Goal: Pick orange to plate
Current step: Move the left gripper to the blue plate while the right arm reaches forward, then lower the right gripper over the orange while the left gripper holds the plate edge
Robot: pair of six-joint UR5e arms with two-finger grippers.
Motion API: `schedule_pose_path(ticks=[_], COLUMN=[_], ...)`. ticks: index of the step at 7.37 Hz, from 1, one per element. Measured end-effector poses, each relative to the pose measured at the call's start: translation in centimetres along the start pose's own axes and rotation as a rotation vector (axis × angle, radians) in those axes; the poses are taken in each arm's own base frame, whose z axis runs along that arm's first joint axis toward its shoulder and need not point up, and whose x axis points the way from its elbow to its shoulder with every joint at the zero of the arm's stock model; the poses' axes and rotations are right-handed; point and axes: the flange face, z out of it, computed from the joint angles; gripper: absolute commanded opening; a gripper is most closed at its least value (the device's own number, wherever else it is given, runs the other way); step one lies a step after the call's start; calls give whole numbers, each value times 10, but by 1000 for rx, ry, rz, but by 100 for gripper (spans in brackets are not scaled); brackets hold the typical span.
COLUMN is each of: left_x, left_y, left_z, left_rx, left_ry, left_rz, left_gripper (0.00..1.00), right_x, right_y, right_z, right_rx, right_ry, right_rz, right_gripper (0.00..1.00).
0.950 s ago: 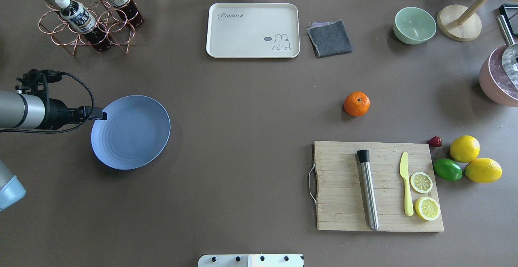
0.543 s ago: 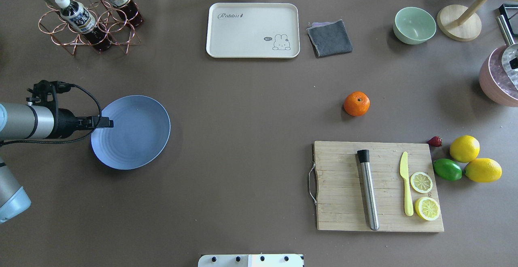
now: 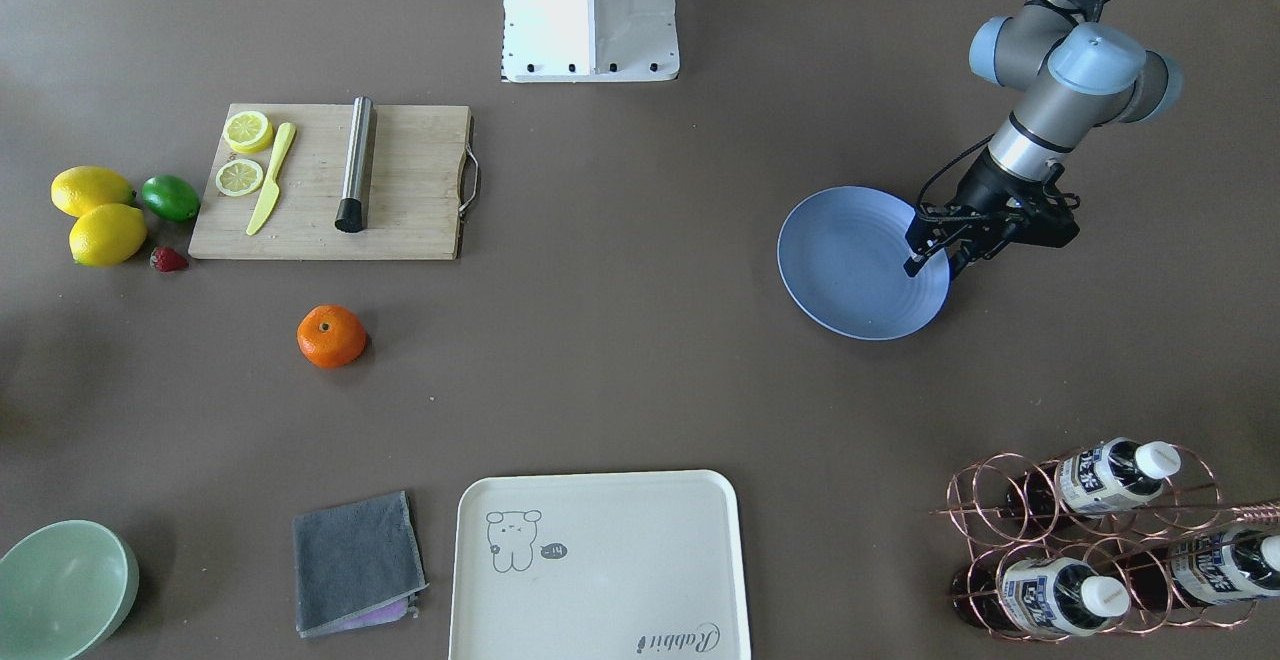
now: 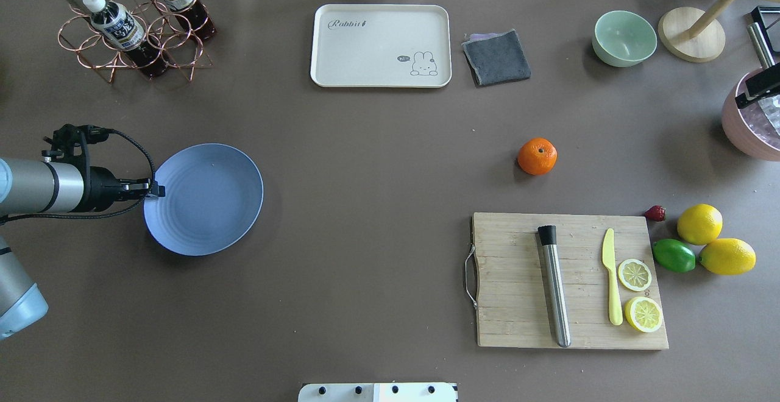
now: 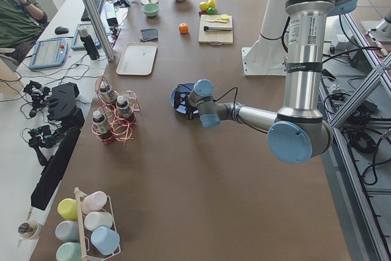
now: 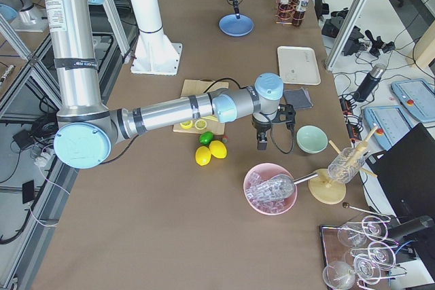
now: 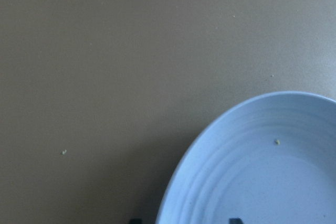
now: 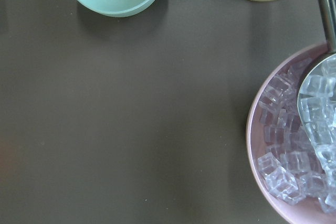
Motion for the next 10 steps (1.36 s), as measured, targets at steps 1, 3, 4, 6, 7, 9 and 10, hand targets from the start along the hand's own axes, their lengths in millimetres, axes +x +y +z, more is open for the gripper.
schedule_pose_path(ticks=[1,3,4,6,7,9,10], left_x=[1,13,23,76,115,213,261], left_y=[-1,-12,-20,-39,-48,-38,-20], left_z=[-2,-23,-40,-57,-53,-28,-14], left_rx=[2,-18,-36,-42,-30,-8,4], left_ry=[2,46,69,89,92,75,63], left_rz=[-13,-38,-58,-129,-174,-246,-272], left_gripper=[0,0,0,0,0,0,0], right_x=[-1,-12,-20,-44,-57,-89,-108], right_y=[-1,-1,0,2,5,6,5], right_z=[6,10,14,29,39,56,64], right_rx=[7,13,12,23,29,27,29], right_ry=[-4,-13,-17,-23,-25,-25,-20], right_rz=[7,27,32,47,56,62,67], right_gripper=[100,100,100,100,100,100,100])
